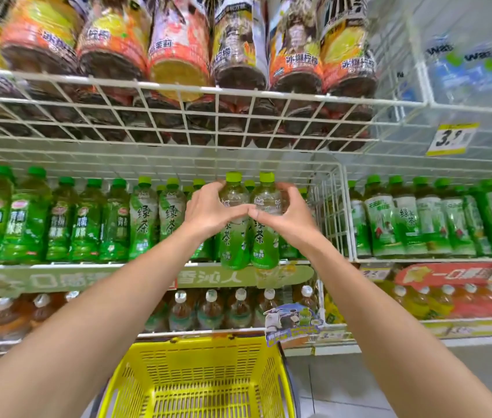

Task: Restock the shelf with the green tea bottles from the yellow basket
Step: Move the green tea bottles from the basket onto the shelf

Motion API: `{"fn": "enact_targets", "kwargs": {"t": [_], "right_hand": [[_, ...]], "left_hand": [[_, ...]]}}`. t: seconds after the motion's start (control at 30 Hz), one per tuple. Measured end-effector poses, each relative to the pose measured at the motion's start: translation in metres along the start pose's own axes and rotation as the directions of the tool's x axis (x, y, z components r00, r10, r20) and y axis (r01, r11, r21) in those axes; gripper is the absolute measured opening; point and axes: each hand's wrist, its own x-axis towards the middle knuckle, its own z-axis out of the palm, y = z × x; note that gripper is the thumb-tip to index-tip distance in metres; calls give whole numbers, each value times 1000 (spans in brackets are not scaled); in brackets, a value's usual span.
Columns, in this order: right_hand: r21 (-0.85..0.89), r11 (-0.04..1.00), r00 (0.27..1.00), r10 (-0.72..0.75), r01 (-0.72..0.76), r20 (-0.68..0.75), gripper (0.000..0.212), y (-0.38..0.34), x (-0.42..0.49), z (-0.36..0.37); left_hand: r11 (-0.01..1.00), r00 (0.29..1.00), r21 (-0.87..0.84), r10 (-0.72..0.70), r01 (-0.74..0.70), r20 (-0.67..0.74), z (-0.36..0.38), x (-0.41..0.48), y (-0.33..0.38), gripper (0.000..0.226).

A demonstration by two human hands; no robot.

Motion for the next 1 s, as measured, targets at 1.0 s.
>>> {"fn": "enact_targets", "kwargs": {"t": [1.0], "right_hand": [[-7, 1000, 999, 18, -18, 42, 95, 55, 43, -91]], "left_hand": [[990, 973, -18, 138, -137, 187, 66, 48, 56, 112]]}}
